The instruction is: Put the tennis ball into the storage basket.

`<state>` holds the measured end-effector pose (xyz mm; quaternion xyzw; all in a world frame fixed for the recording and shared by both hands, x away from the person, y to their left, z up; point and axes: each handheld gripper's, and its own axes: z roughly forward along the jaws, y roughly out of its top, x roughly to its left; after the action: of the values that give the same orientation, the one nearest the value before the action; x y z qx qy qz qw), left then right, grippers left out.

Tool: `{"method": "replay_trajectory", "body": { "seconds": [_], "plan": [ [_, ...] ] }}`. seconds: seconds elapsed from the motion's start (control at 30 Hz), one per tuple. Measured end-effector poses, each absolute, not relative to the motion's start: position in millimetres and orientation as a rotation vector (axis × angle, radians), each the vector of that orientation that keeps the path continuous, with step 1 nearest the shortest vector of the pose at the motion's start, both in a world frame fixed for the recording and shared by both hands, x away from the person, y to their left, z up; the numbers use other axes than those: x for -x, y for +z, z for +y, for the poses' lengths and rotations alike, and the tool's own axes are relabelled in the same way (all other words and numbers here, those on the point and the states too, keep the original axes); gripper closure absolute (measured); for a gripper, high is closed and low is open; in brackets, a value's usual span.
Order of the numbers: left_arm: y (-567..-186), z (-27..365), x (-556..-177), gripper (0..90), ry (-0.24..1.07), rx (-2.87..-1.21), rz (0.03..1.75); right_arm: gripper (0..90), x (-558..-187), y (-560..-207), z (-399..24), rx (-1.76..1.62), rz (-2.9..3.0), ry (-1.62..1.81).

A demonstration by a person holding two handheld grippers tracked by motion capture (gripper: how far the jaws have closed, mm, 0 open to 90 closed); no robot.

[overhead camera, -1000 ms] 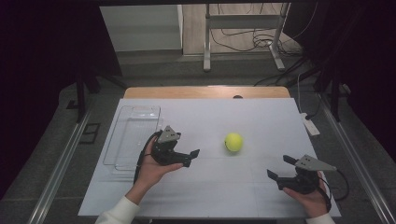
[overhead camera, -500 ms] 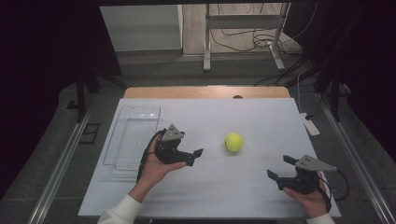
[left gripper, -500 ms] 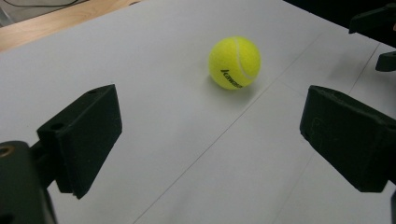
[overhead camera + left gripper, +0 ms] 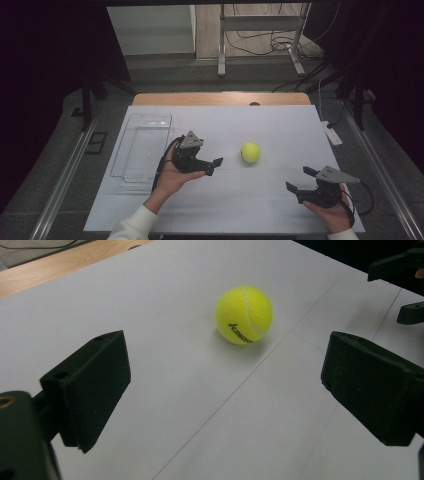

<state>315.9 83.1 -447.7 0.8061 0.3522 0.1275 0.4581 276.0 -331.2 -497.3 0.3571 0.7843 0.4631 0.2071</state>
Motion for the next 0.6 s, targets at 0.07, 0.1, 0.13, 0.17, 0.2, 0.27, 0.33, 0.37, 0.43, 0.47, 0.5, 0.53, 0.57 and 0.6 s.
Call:
{"method": "replay_trajectory", "body": {
  "seconds": [0.07, 0.1, 0.13, 0.17, 0.2, 0.27, 0.33, 0.37, 0.43, 0.47, 0.5, 0.53, 0.57, 0.6],
  "plan": [
    [-448, 82, -317, 6.6, 0.312, -1.988, 0.867, 12.4, -276, -497, -331, -0.995, 2.184, 1.289],
    [-448, 81, -318, 6.6, 0.311, -1.987, 0.865, 12.4, -276, -497, -331, -0.996, 2.184, 1.289],
    [-447, 80, -318, 6.6, 0.311, -1.989, 0.866, 12.4, -276, -497, -331, -0.995, 2.184, 1.289],
    [-447, 80, -318, 6.6, 0.310, -1.988, 0.865, 12.4, -276, -497, -331, -0.995, 2.184, 1.289],
    [-447, 79, -319, 6.6, 0.307, -1.987, 0.864, 12.4, -276, -497, -331, -0.995, 2.184, 1.288],
    [-447, 77, -320, 6.6, 0.307, -1.988, 0.862, 12.5, -276, -498, -331, -0.996, 2.184, 1.287],
    [-447, 75, -321, 6.6, 0.305, -1.990, 0.857, 12.5, -276, -498, -331, -0.997, 2.184, 1.286],
    [-447, 75, -321, 6.6, 0.305, -1.990, 0.857, 12.5, -276, -498, -331, -0.997, 2.184, 1.286],
    [-447, 72, -322, 6.6, 0.302, -1.993, 0.855, 12.5, -276, -498, -331, -0.998, 2.185, 1.287],
    [-447, 71, -322, 6.6, 0.301, -1.995, 0.851, 12.5, -276, -498, -331, -0.998, 2.184, 1.287],
    [-447, 70, -322, 6.6, 0.301, -1.996, 0.852, 12.5, -276, -498, -331, -0.998, 2.184, 1.287],
    [-447, 70, -323, 6.6, 0.300, -1.996, 0.850, 12.5, -276, -498, -331, -0.998, 2.184, 1.287],
    [-447, 69, -323, 6.6, 0.299, -1.998, 0.849, 12.4, -276, -498, -331, -0.998, 2.184, 1.286],
    [-447, 68, -324, 6.6, 0.298, -2.000, 0.848, 12.5, -276, -498, -331, -0.998, 2.184, 1.285]
  ]
}}
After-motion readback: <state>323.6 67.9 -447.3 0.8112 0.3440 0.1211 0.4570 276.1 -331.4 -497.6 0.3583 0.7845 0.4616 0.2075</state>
